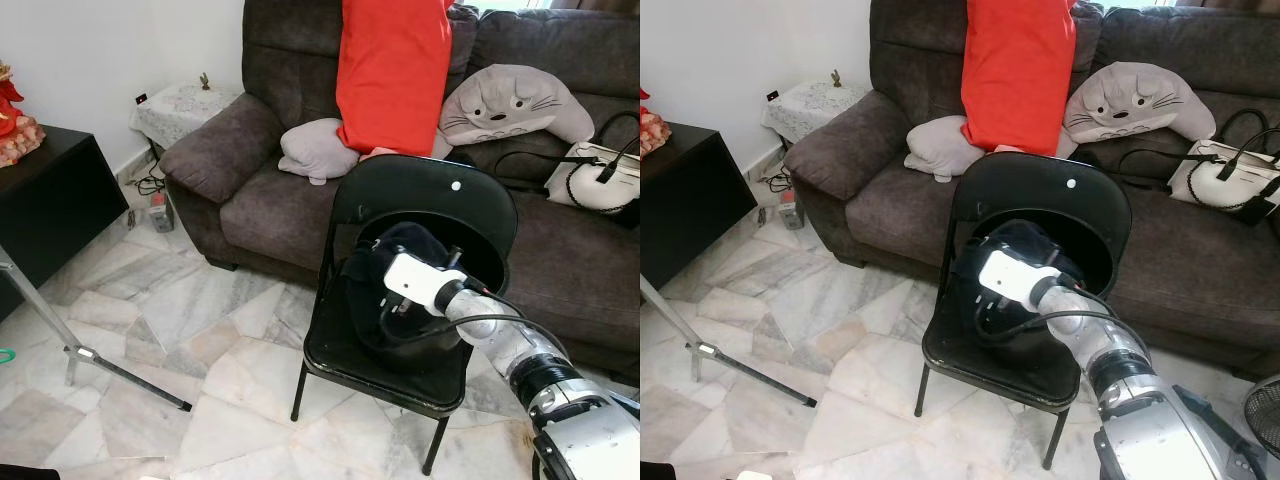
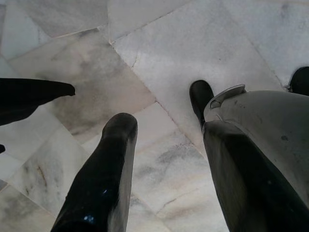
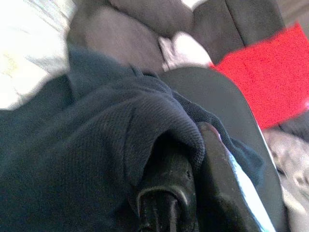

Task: Hang hanger

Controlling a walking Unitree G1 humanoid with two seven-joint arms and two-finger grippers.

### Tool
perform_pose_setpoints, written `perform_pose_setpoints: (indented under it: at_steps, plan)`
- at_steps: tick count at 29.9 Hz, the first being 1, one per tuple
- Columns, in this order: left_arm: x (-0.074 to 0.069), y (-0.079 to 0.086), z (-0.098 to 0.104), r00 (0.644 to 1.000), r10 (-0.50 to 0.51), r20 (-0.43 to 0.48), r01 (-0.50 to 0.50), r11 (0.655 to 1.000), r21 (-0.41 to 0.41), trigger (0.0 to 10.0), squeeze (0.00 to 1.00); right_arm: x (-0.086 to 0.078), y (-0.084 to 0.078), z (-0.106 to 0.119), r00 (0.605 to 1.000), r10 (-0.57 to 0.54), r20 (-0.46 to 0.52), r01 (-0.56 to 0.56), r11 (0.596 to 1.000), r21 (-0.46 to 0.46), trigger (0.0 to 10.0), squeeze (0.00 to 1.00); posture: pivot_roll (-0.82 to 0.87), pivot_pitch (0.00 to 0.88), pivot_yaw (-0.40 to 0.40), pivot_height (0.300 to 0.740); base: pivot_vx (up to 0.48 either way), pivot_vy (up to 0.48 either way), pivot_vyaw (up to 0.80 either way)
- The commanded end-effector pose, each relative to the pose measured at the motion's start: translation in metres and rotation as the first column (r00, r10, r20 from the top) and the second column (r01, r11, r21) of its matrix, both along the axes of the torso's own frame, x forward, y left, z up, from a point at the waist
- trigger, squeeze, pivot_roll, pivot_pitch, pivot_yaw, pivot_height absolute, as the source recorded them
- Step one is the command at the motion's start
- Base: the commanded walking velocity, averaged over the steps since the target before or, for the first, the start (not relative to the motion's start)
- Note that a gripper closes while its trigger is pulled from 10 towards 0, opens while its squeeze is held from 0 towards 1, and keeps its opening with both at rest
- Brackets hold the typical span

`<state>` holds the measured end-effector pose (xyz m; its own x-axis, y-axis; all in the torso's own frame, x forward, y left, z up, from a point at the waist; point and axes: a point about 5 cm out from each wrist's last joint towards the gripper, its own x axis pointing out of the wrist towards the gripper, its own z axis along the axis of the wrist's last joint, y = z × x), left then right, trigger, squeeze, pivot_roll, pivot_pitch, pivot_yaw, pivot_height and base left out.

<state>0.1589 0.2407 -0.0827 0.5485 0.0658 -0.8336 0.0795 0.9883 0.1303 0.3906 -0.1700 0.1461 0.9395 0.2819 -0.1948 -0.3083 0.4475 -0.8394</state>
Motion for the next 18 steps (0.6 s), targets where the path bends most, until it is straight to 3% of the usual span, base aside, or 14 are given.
perform_pose_setpoints:
  at_steps: [1,3,5,9,12,13,14,18]
  plan:
    - [-0.009,0.001,-0.004,0.999,0.007,-0.032,-0.007,1.000,0.005,10.0,0.00,0.006,-0.005,0.011,0.998,-0.063,0.028,0.062,0.998,0.020,0.0,0.00,0.06,0.064,0.025,0.740,0.000,0.000,0.00]
    - [-0.009,0.002,-0.003,1.000,0.012,-0.029,-0.012,1.000,0.009,10.0,0.00,0.011,-0.011,0.020,0.985,-0.168,0.034,0.164,0.982,0.092,0.0,0.00,0.07,0.059,0.025,0.740,0.000,0.000,0.00]
    - [-0.009,0.002,-0.003,1.000,0.013,-0.029,-0.013,1.000,0.010,10.0,0.00,0.012,-0.012,0.022,0.981,-0.193,0.035,0.188,0.977,0.100,0.0,0.00,0.07,0.059,0.025,0.740,0.000,0.000,0.00]
    - [-0.010,0.003,-0.004,0.999,0.016,-0.029,-0.015,1.000,0.015,10.0,0.00,0.017,-0.013,0.033,0.959,-0.280,0.033,0.264,0.933,0.244,0.0,0.00,0.08,0.055,0.026,0.740,0.000,0.000,0.00]
    - [-0.011,0.004,-0.004,0.999,0.017,-0.030,-0.017,1.000,0.018,10.0,0.00,0.019,-0.013,0.035,0.955,-0.295,0.039,0.281,0.937,0.209,0.0,0.00,0.09,0.050,0.023,0.740,0.000,0.000,0.00]
    - [-0.012,0.004,-0.004,0.999,0.020,-0.030,-0.019,1.000,0.018,10.0,0.00,0.018,-0.011,0.033,0.958,-0.287,0.015,0.277,0.937,0.213,8.1,0.00,0.10,0.047,0.020,0.740,0.000,0.000,0.00]
    - [-0.012,0.004,-0.004,0.999,0.022,-0.030,-0.022,1.000,0.019,10.0,0.00,0.018,-0.008,0.031,0.961,-0.278,-0.004,0.271,0.935,0.229,9.9,0.00,0.10,0.047,0.020,0.740,0.000,0.000,0.00]
    - [-0.013,0.005,-0.004,0.999,0.029,-0.029,-0.028,0.999,0.021,10.0,0.00,0.017,0.000,0.027,0.965,-0.262,-0.027,0.259,0.929,0.263,10.0,0.00,0.10,0.047,0.020,0.740,0.000,0.000,0.00]
